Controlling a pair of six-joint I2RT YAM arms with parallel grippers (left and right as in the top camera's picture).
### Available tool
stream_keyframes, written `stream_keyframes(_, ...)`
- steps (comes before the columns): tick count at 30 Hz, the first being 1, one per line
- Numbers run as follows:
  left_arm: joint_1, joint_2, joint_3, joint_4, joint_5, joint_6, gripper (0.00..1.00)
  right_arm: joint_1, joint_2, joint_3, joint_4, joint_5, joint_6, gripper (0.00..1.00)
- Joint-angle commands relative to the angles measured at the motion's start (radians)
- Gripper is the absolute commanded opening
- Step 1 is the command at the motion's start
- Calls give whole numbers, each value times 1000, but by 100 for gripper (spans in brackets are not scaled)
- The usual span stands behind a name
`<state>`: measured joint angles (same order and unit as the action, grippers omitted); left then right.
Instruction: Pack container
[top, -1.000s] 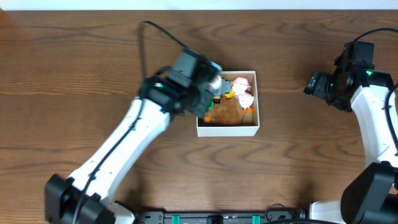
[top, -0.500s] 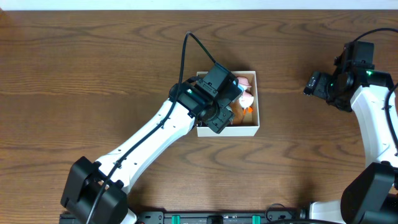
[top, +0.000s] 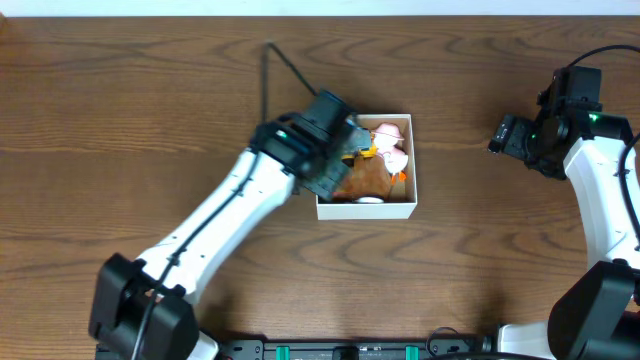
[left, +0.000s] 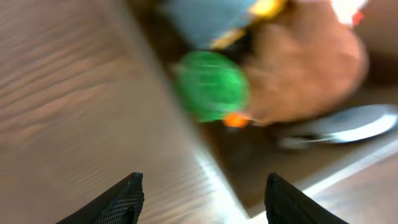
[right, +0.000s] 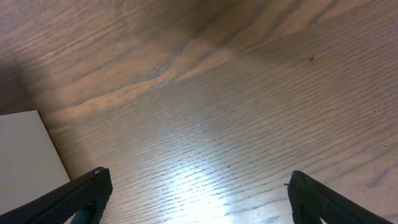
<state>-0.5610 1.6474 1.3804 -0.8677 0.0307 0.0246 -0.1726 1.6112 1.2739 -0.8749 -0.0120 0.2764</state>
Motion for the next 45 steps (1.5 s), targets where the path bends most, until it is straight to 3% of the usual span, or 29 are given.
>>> stream_keyframes(1,95,-74,-2,-4,-43,-74,64,3,1,-1,10,-7,-29,93)
stream_keyframes(9,386,-143,-2,56,-43,-200,65,4,1,-1,151,-8,-145,99)
stream_keyframes(11,449,-146,-2,106,-43,-235,79,6,1,-1,206,-8,-163,99)
stream_keyframes(12,478,-145,-2,129,-43,-245,98,8,1,-1,229,-8,-166,99)
stream_keyframes(19,573,-144,-2,159,-43,-245,98,7,1,-1,298,45,-166,99)
stream_keyframes(29,585,-214,-3,73,-43,-190,98,14,-101,-1,215,-8,-228,99)
stream_keyframes(37,584,-502,-117,121,-43,-179,98,61,-406,-92,238,101,-192,99)
stream_keyframes(45,584,-908,-510,227,-42,-227,98,117,-771,-417,306,117,-160,97)
